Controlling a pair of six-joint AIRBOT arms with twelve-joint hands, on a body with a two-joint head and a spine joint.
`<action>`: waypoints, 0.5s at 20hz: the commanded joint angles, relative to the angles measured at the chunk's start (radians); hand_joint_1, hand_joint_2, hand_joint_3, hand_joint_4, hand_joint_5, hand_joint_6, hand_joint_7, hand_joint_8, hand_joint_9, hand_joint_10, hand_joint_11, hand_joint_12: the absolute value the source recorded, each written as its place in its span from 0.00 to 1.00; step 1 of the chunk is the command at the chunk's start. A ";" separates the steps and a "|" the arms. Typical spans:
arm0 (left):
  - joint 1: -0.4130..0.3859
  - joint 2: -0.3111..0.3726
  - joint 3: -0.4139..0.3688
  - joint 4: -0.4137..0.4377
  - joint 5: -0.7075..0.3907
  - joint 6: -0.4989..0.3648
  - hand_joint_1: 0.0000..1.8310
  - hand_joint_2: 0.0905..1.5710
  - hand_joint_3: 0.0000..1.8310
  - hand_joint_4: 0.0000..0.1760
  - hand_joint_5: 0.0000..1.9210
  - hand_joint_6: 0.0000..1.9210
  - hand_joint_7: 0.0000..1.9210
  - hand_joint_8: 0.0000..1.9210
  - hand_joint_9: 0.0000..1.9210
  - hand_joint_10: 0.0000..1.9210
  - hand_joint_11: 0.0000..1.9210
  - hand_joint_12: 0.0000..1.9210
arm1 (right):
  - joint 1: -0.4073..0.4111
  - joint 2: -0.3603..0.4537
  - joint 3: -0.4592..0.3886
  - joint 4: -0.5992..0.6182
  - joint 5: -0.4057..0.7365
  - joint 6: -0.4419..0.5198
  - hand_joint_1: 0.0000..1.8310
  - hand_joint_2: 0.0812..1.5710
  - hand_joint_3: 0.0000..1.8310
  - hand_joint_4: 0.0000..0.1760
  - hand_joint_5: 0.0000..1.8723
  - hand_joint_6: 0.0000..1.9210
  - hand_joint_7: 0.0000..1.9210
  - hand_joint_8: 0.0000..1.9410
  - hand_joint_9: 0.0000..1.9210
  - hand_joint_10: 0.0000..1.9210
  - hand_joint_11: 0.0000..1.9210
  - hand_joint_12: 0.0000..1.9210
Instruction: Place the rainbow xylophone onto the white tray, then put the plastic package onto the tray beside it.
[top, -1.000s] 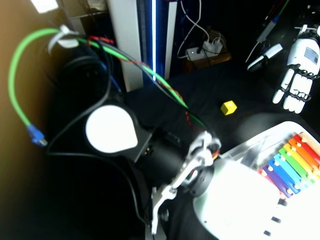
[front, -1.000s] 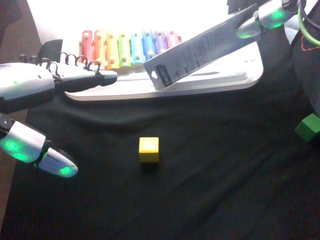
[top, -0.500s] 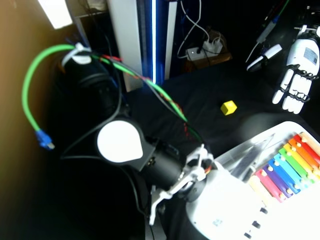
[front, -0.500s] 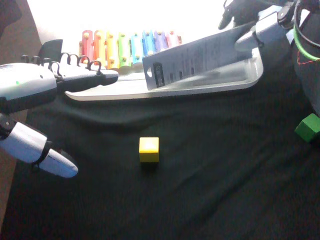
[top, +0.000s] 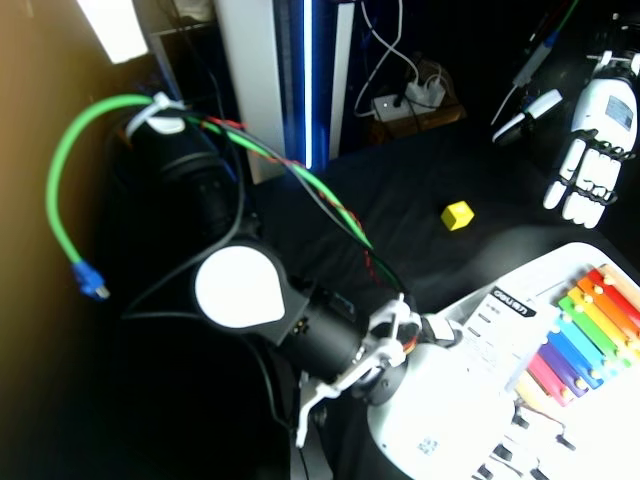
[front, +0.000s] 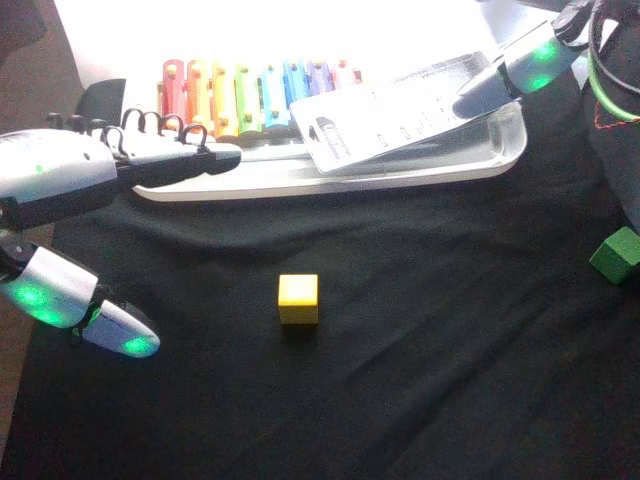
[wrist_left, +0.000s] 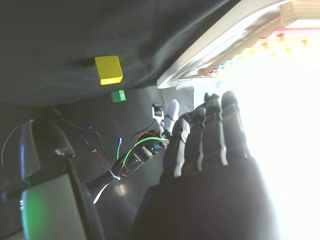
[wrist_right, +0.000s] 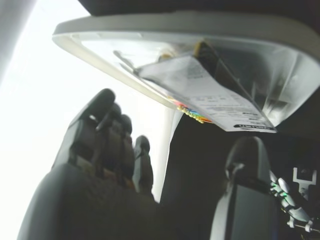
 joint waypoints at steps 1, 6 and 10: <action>-0.002 -0.009 0.006 -0.038 -0.094 -0.001 0.44 0.45 0.00 0.46 0.00 0.00 0.02 0.00 0.02 0.00 0.02 0.01 | 0.010 0.009 -0.002 0.047 0.051 0.008 0.47 0.38 0.00 1.00 0.00 0.00 0.00 0.00 0.00 0.00 0.00 0.26; 0.044 -0.022 0.010 -0.157 -0.152 0.075 0.46 0.47 0.01 0.70 0.00 0.00 0.00 0.00 0.01 0.00 0.02 0.00 | 0.010 0.036 -0.033 0.071 0.139 0.007 0.42 0.32 0.00 1.00 0.00 0.00 0.00 0.00 0.01 0.00 0.00 0.39; 0.053 -0.070 0.054 -0.298 -0.225 0.130 0.47 0.45 0.00 0.18 0.00 0.00 0.03 0.01 0.04 0.01 0.04 0.01 | 0.010 0.091 -0.114 0.173 0.195 -0.101 0.39 0.34 0.00 1.00 0.00 0.00 0.00 0.00 0.00 0.00 0.00 0.26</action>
